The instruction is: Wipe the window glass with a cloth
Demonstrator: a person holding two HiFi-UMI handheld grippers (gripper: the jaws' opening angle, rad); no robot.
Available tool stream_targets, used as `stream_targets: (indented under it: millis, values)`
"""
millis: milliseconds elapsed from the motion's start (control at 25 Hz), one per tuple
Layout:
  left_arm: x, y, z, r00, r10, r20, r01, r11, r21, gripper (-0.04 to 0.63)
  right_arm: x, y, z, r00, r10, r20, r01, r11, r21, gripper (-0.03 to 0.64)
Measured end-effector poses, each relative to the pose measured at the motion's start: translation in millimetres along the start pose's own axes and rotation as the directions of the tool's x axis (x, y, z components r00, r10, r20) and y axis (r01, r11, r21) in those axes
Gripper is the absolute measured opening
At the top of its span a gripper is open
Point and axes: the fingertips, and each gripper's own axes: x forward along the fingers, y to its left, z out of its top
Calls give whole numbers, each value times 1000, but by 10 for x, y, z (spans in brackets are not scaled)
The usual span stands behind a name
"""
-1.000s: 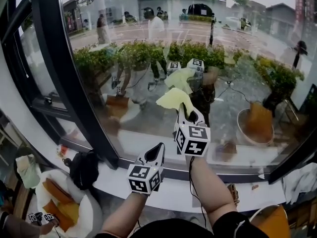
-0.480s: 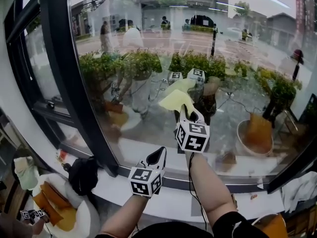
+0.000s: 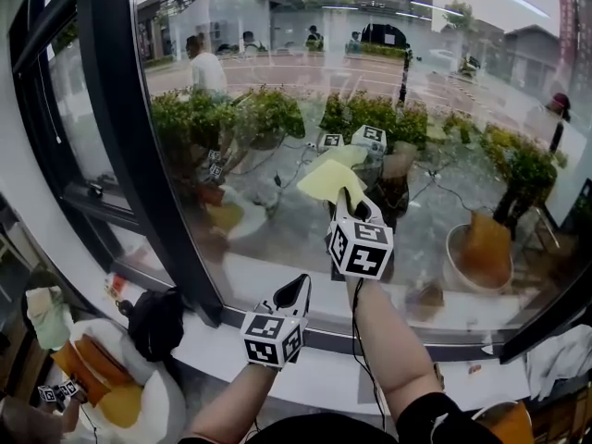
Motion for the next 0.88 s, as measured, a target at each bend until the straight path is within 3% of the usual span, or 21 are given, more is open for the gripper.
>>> stream_targets:
  millis: [880]
  values:
    - [-100,196,-121,1000,15,-12,-16,1000,-22,6,171,53,-86,1000,-21,-17,21,1000,-12,32]
